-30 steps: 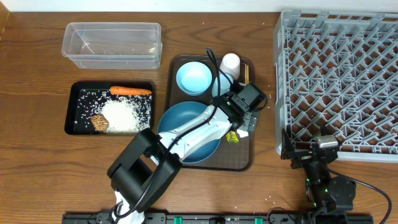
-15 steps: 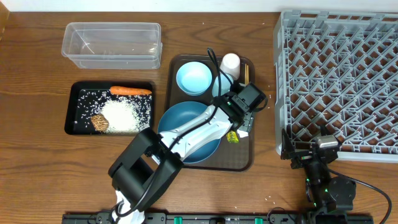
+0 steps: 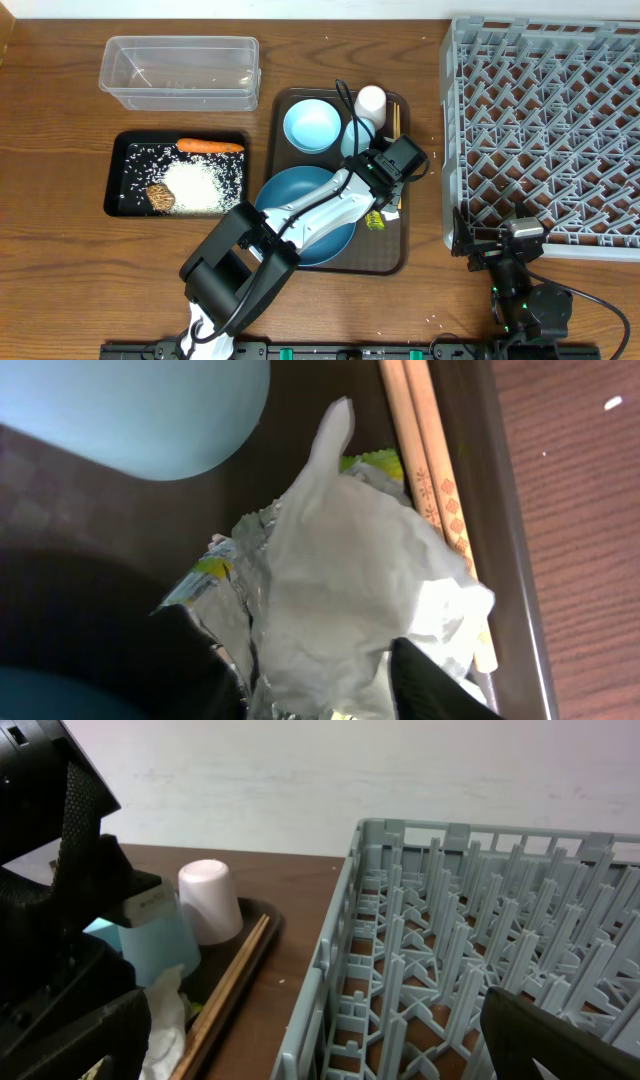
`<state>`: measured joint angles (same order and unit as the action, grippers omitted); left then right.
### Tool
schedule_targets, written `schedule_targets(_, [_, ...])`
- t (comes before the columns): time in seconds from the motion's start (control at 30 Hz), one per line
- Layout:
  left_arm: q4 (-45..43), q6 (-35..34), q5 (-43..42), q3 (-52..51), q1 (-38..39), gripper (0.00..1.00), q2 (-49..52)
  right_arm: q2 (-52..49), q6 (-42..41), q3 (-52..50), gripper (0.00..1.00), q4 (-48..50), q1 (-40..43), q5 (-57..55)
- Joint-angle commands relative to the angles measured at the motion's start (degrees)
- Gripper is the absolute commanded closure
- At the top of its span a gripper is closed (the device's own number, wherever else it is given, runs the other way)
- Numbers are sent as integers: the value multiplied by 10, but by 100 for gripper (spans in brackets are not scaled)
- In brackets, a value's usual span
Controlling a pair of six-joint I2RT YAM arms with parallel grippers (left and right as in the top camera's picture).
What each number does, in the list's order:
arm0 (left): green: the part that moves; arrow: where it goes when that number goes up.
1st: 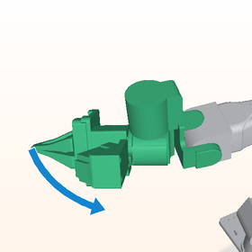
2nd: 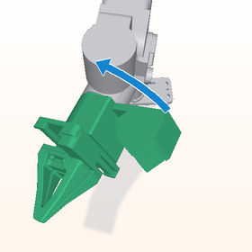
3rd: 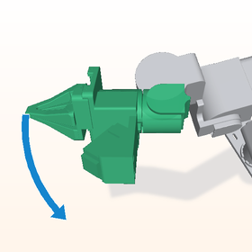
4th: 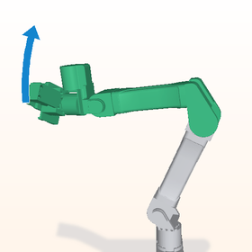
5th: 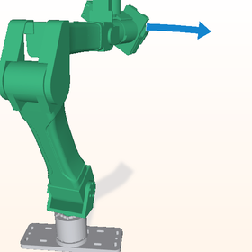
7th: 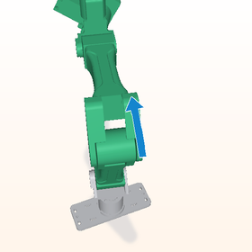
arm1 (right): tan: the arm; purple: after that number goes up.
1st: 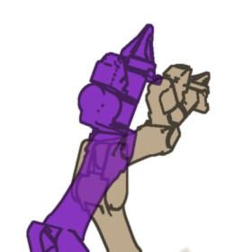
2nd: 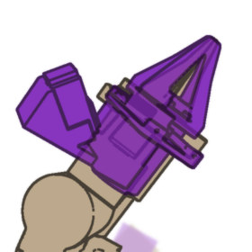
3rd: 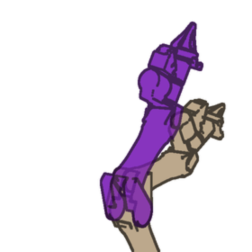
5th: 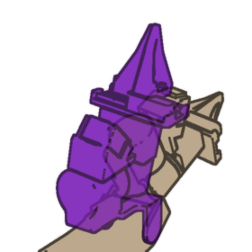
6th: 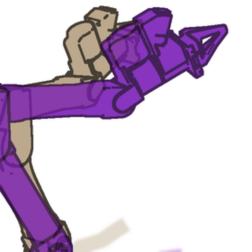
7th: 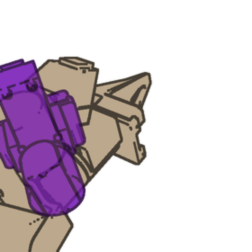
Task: Sort waste into correct bins and load items into the dishwasher rack
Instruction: 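Move the left gripper down to the foil wrapper beside the tissue, then close the left gripper on the foil wrapper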
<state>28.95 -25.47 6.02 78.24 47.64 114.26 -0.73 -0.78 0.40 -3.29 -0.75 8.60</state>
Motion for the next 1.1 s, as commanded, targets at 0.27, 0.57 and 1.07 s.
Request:
schedule_targets(0.27, [10,3,5,8,-3,68,-13,0,6,-1,1,-2,8,2])
schedule_targets(0.57, [23,1,5,8,-3,80,-41,0,6,-1,1,-2,8,2])
schedule_targets(1.07, [42,2,5,8,-3,70,-57,0,6,-1,1,-2,8,2])
